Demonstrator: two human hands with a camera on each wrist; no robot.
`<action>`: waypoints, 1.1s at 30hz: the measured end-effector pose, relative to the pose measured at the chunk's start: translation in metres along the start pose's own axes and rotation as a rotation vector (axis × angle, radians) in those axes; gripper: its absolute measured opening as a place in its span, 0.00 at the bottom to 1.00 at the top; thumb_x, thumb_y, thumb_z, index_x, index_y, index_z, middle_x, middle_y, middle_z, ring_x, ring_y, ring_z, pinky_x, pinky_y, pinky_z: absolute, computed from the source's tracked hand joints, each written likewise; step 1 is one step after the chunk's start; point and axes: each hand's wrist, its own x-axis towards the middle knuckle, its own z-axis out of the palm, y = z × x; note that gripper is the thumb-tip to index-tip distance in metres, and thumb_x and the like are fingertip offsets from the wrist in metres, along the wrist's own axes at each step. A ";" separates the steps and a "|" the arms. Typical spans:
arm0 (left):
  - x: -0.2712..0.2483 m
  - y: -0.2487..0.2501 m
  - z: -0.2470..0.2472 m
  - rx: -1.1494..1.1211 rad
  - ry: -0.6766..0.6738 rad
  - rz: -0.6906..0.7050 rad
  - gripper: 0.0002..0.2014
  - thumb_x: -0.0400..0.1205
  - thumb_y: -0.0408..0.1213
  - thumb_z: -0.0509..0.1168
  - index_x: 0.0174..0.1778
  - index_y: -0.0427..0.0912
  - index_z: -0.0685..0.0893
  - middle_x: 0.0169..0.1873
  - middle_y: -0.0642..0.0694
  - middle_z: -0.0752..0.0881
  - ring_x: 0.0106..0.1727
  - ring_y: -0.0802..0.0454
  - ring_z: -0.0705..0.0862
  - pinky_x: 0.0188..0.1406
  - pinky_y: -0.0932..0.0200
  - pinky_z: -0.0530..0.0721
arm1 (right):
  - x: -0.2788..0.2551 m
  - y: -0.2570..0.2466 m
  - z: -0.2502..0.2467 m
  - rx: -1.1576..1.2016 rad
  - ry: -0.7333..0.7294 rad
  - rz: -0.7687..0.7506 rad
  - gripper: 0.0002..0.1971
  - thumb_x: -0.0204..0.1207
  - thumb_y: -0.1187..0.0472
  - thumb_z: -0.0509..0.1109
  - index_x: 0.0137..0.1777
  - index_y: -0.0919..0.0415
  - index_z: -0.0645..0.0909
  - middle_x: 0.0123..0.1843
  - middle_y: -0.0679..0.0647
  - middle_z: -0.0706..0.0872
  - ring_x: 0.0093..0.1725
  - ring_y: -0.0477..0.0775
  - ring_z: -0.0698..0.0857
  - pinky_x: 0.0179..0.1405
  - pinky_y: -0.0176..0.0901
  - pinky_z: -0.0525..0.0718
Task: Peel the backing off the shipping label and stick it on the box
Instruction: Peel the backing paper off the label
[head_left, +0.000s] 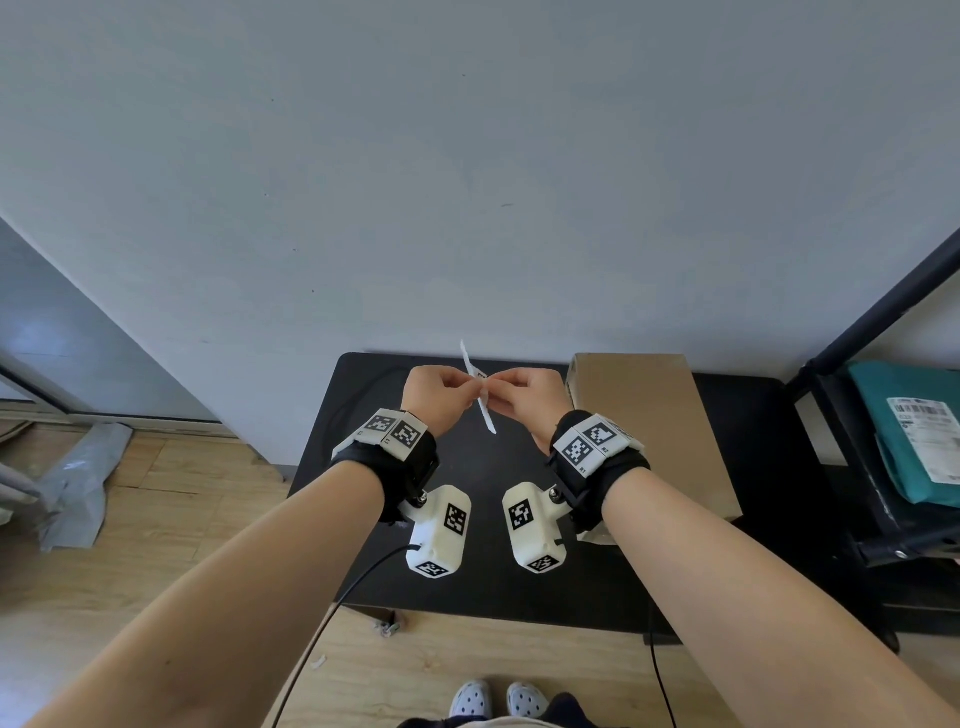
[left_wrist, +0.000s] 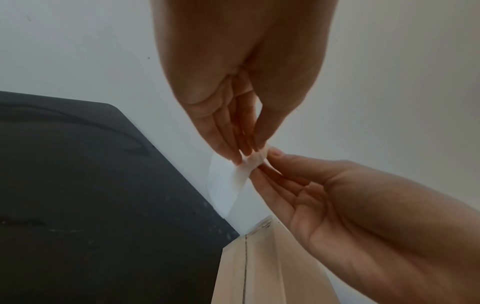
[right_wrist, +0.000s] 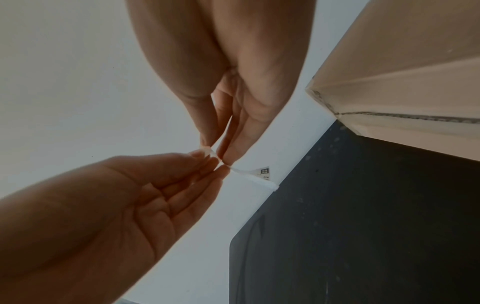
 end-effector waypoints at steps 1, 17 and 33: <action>0.000 0.000 0.000 0.001 0.002 0.002 0.05 0.74 0.35 0.72 0.34 0.38 0.90 0.41 0.33 0.91 0.49 0.38 0.90 0.58 0.41 0.86 | 0.000 0.000 0.000 0.002 0.001 0.003 0.12 0.75 0.72 0.68 0.55 0.80 0.80 0.57 0.76 0.85 0.59 0.68 0.86 0.61 0.48 0.84; -0.004 0.003 -0.004 0.003 0.027 -0.019 0.07 0.71 0.29 0.71 0.27 0.42 0.85 0.28 0.44 0.86 0.38 0.47 0.85 0.55 0.45 0.88 | -0.003 -0.007 -0.002 0.210 -0.109 0.083 0.11 0.79 0.63 0.65 0.49 0.72 0.84 0.45 0.61 0.89 0.46 0.56 0.89 0.48 0.40 0.88; -0.003 0.003 -0.002 -0.078 -0.015 -0.099 0.05 0.71 0.26 0.70 0.33 0.38 0.80 0.32 0.38 0.87 0.39 0.44 0.86 0.54 0.49 0.88 | 0.002 0.003 -0.004 -0.095 -0.042 -0.071 0.12 0.79 0.69 0.65 0.57 0.78 0.81 0.48 0.66 0.86 0.45 0.58 0.87 0.46 0.37 0.89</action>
